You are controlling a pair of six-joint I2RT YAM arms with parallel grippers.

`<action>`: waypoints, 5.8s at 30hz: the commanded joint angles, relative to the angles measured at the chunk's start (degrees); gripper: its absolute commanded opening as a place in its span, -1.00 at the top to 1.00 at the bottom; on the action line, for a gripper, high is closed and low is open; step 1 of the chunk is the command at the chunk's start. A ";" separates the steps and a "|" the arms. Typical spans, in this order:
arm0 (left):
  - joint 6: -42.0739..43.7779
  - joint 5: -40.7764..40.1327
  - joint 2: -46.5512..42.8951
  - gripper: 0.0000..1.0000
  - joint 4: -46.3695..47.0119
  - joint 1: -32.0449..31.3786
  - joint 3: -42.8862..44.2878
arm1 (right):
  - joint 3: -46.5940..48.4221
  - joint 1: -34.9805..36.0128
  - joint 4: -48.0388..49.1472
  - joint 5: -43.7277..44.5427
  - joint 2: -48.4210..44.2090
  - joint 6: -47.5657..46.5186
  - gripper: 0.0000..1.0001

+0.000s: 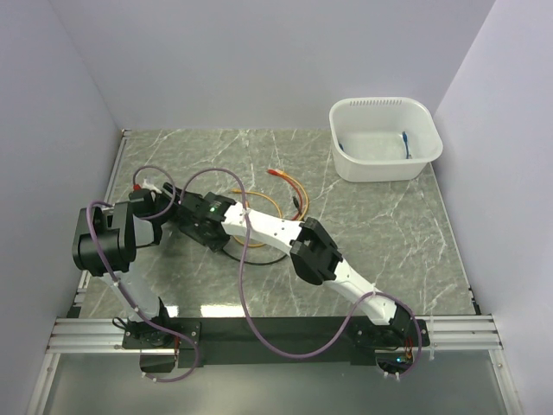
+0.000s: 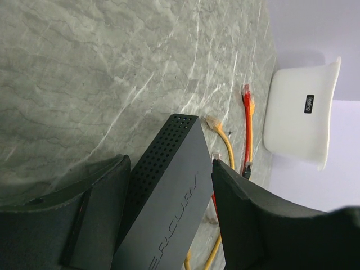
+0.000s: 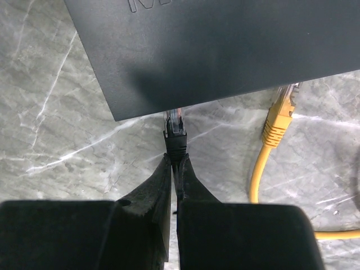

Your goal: Insert the plug into the switch port

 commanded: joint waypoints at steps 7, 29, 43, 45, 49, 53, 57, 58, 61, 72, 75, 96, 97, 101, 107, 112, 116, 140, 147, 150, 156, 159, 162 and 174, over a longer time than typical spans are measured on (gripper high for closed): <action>2.44 0.12 -2.10 -0.32 -1.17 -1.54 1.75 | 5.32 -0.42 0.86 1.67 1.27 -1.01 1.00; 5.43 -2.34 -2.54 -0.33 -8.03 -4.00 3.77 | 4.80 2.03 11.24 3.86 -1.80 0.66 1.00; 6.49 -2.78 -1.84 -0.33 -11.36 -5.49 4.91 | 0.94 2.92 20.37 11.51 -5.41 0.31 1.00; 6.66 -2.78 -1.49 -0.33 -12.15 -5.76 5.26 | -0.64 2.83 21.95 11.43 -6.11 0.05 1.00; 6.84 -2.43 -0.87 -0.34 -12.95 -6.02 5.79 | -10.37 3.70 30.82 11.95 -11.28 -2.75 1.00; 7.19 -2.25 0.00 -0.33 -14.00 -6.54 6.40 | -13.66 4.67 34.96 13.71 -13.14 -6.19 1.00; 7.19 -2.08 1.06 -0.33 -14.79 -6.90 6.84 | -15.59 4.85 37.51 13.89 -14.02 -8.39 1.00; 7.10 -1.64 1.32 -0.34 -14.79 -7.07 6.93 | -16.98 4.76 38.91 13.89 -14.63 -9.17 1.00; 6.66 -0.24 2.20 -0.33 -14.36 -7.25 7.19 | -20.76 4.85 42.42 13.10 -16.30 -11.02 1.00; 4.82 1.79 4.49 -0.33 -13.56 -7.51 6.49 | -39.40 4.67 58.08 14.68 -23.16 -14.46 1.00; 4.55 1.61 4.31 -0.33 -14.17 -7.69 6.14 | -36.44 4.06 56.26 15.47 -21.59 -14.46 1.00; 2.71 -1.90 -3.42 -0.33 -13.83 -14.01 -5.81 | -30.62 -1.65 54.47 10.03 -19.73 -6.73 1.00; 2.36 -1.90 -3.59 -0.33 -13.65 -14.71 -6.16 | -30.71 -1.83 54.83 8.98 -19.82 -6.63 1.00; 1.30 -2.08 -3.77 -0.33 -12.69 -16.04 -6.78 | -28.96 -1.66 55.62 8.09 -18.95 -6.81 1.00; 3.41 -5.06 -6.05 -0.33 -18.30 -15.95 -4.24 | -30.18 -1.66 57.03 5.11 -19.38 -7.25 1.00; 6.14 -5.69 -5.97 -0.33 -23.23 -13.76 -0.37 | -31.41 -0.60 56.15 3.17 -20.53 -8.04 1.00; 6.57 -4.89 -5.44 -0.33 -23.14 -11.21 -0.71 | -31.15 -0.25 55.10 2.82 -20.09 -8.13 1.00; 6.58 -12.53 -11.15 -0.31 -23.32 -4.53 -0.72 | -46.70 0.54 52.02 8.70 -35.72 -7.77 -0.10; 7.19 -15.70 -11.60 -0.30 -25.25 -3.82 3.67 | -49.78 -2.35 49.31 10.47 -39.07 -4.45 -0.13; 7.10 -17.27 -11.59 -0.30 -25.08 -3.56 4.99 | -52.15 -5.16 48.94 8.27 -39.68 -1.37 -0.13; 6.05 -18.34 -10.54 -0.27 -22.79 -3.56 5.61 | -60.23 -6.84 51.14 8.88 -43.55 -0.57 -0.12; 5.61 -17.81 -9.84 -0.25 -22.96 -3.47 7.19 | -64.45 -7.37 52.46 9.14 -45.83 0.13 -0.11; 5.61 -17.55 -8.70 -0.25 -23.41 -3.38 8.94 | -68.14 -7.89 53.69 8.88 -47.86 0.57 -0.11; 7.81 -15.79 -6.76 -0.25 -17.00 -3.21 7.82 | -69.56 -7.98 57.03 -3.16 -46.28 1.36 0.14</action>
